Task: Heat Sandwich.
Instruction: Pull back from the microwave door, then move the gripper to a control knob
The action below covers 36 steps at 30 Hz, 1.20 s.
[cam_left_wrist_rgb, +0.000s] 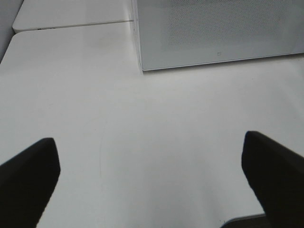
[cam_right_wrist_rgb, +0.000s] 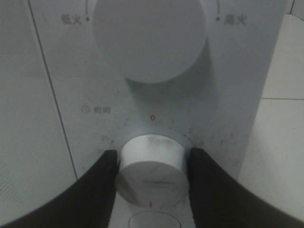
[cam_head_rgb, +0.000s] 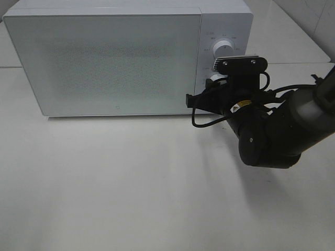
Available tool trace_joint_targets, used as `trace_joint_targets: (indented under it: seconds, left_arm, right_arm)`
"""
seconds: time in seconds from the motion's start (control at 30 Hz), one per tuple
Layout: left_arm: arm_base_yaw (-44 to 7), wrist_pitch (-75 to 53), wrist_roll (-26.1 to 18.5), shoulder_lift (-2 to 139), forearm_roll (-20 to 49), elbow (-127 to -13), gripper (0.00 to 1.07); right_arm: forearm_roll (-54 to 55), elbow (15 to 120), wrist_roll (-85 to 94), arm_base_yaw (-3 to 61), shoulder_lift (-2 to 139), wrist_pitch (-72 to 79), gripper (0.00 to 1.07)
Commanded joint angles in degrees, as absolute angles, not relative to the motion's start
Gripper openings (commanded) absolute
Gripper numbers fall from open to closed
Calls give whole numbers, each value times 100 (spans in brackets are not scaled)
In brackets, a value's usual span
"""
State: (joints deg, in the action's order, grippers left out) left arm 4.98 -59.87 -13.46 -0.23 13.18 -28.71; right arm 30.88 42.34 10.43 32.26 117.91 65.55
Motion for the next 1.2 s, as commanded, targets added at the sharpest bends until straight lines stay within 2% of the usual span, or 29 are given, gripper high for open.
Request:
trace_joint_targets:
  seconds: [0.03,0.3,0.77,1.2]
  left_arm:
    - [498,-5953,-1306,-178,1352,-2859,101]
    - [498,-5953,-1306,-178,1352,-2859,101]
    - [498,-5953,-1306,-178,1352,-2859,101]
    - [498,-5953,-1306,-178,1352,-2859,101]
  right_arm:
    - [3060,4291,1003,3214,11706,6532,7]
    - [3071,4291,34,3214,11706,6595,8]
    - [3220,4291,-3541,3214,11706,6721,9]
    - [3220,4291,-5913,3214,11711,6715,9]
